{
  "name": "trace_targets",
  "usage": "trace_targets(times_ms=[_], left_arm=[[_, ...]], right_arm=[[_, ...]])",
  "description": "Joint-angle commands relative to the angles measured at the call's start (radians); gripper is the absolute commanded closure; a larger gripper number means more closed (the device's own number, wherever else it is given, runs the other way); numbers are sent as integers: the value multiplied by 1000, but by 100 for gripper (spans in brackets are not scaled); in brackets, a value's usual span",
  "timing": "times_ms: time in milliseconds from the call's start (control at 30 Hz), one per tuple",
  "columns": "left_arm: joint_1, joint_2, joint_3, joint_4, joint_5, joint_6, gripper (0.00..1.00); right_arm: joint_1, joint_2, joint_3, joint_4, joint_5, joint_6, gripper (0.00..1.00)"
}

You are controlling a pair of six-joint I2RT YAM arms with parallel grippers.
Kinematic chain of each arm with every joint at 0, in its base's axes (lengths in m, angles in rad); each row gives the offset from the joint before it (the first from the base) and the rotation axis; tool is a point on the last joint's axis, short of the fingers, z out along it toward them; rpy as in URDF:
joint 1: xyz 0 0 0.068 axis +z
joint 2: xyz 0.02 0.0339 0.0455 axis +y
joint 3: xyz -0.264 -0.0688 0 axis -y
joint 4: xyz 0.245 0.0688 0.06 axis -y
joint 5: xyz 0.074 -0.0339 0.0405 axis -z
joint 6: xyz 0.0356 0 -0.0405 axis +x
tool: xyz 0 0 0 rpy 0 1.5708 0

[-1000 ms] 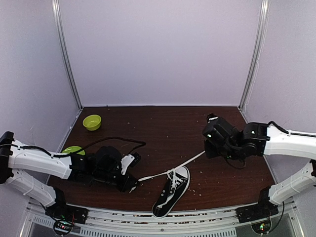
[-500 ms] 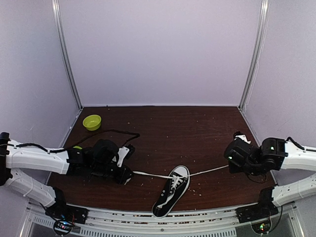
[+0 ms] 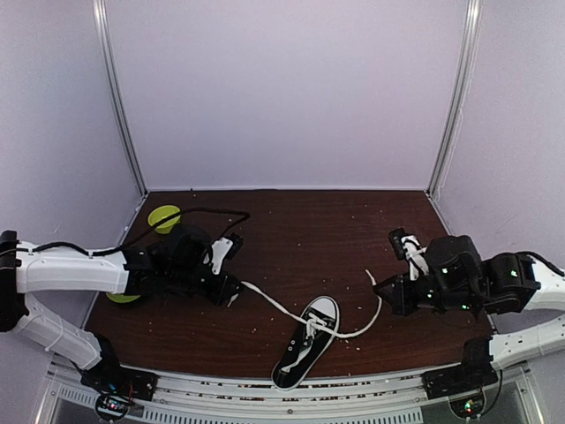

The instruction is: Tie the shoes

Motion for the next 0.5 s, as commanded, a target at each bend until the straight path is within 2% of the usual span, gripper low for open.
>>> trace_targets(times_ms=[0, 133, 167, 267, 300, 367, 400, 467], left_arm=[[15, 88, 139, 138, 92, 120, 100], [17, 196, 282, 133, 201, 195, 100], [17, 219, 308, 131, 221, 203, 100], [17, 272, 368, 117, 267, 222, 100], [17, 278, 374, 122, 281, 228, 100], [17, 275, 372, 135, 300, 236, 100], [17, 271, 370, 140, 307, 239, 100], [16, 260, 360, 152, 331, 246, 100]], right_arm=[[142, 182, 165, 337, -142, -207, 100], [271, 428, 346, 456, -205, -294, 100], [292, 486, 381, 485, -231, -304, 95], [332, 613, 489, 477, -251, -332, 47], [335, 626, 506, 454, -231, -347, 39], [332, 612, 506, 406, -129, -370, 17], [321, 593, 493, 381, -36, -369, 11], [256, 547, 443, 337, 33, -330, 9]])
